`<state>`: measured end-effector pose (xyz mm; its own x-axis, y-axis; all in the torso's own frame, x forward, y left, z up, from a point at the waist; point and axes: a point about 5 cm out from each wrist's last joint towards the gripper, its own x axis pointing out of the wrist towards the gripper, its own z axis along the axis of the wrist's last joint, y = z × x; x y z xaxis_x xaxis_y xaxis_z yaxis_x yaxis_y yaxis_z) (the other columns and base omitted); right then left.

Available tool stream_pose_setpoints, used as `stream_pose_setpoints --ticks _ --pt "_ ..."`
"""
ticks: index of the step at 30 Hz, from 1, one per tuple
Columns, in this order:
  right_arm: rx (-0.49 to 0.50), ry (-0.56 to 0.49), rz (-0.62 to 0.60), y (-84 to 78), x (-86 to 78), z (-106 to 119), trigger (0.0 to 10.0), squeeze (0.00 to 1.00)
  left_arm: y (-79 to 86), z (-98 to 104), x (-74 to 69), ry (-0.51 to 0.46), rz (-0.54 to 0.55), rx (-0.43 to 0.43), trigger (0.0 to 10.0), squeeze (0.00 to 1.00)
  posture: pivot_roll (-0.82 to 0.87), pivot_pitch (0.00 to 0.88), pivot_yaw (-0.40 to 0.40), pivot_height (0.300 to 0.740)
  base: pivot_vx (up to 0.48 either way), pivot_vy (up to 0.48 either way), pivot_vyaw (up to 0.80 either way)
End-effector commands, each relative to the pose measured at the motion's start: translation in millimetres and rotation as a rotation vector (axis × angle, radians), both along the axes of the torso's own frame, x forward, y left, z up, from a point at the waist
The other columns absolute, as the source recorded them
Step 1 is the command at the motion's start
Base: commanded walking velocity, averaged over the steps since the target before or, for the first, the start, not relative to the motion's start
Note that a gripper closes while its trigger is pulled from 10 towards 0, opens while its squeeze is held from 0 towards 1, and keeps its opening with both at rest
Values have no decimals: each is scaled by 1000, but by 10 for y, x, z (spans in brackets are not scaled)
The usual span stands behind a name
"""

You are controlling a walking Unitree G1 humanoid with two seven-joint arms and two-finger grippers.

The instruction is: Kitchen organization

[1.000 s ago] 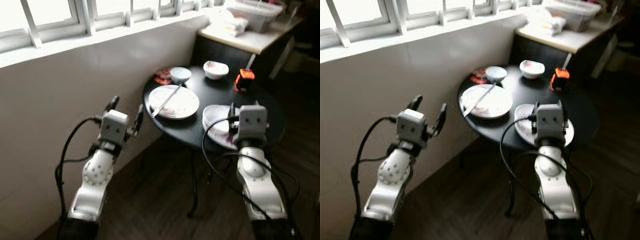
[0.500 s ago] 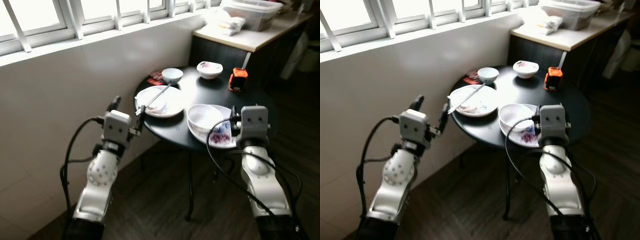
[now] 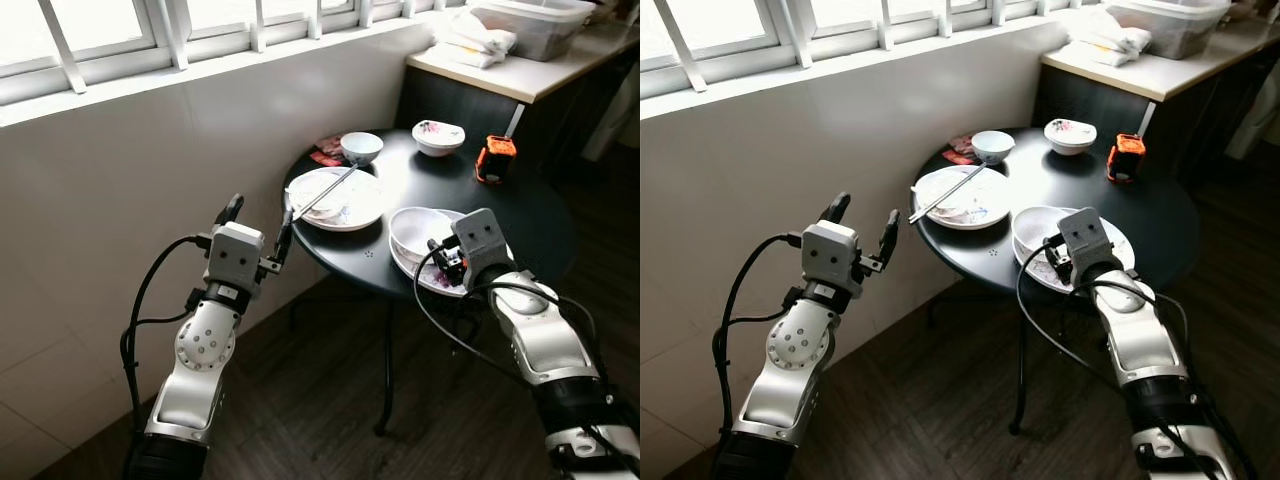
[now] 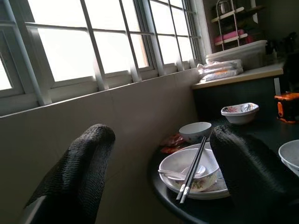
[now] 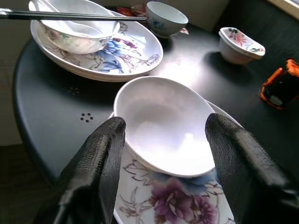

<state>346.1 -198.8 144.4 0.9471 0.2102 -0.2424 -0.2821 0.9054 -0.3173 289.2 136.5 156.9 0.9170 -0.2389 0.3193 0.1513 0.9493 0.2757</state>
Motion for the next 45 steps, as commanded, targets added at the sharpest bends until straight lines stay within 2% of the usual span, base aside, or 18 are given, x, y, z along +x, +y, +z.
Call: stream_pose_setpoints --ticks 1,10,19,29,33,36,45 --pt "-19 42 -5 -167 36 11 10000 0 -18 -4 16 10 3 8 10000 0 -45 0 -78 740 0 0 0" --pt "68 162 -12 -375 168 25 10000 0 -1 -13 11 17 14 11 10000 0 -40 0 -83 740 0 0 0" --pt "79 207 5 -437 180 -33 10000 0 -10 -16 13 23 11 11 10000 0 -42 0 -81 740 0 0 0" --pt "-62 242 28 -555 208 -56 10000 0 -7 -26 10 30 14 11 10000 0 -35 0 -83 740 0 0 0" --pt "-158 268 81 -585 211 -57 10000 0 -1 -28 11 33 16 11 10000 0 -35 0 -83 740 0 0 0" --pt "-170 276 134 -550 212 -61 10000 0 -4 -30 14 35 15 12 10000 0 -35 0 -83 740 0 0 0" --pt "-206 304 172 -523 208 -120 10000 0 -4 -37 11 43 18 14 10000 0 -29 0 -84 740 0 0 0"
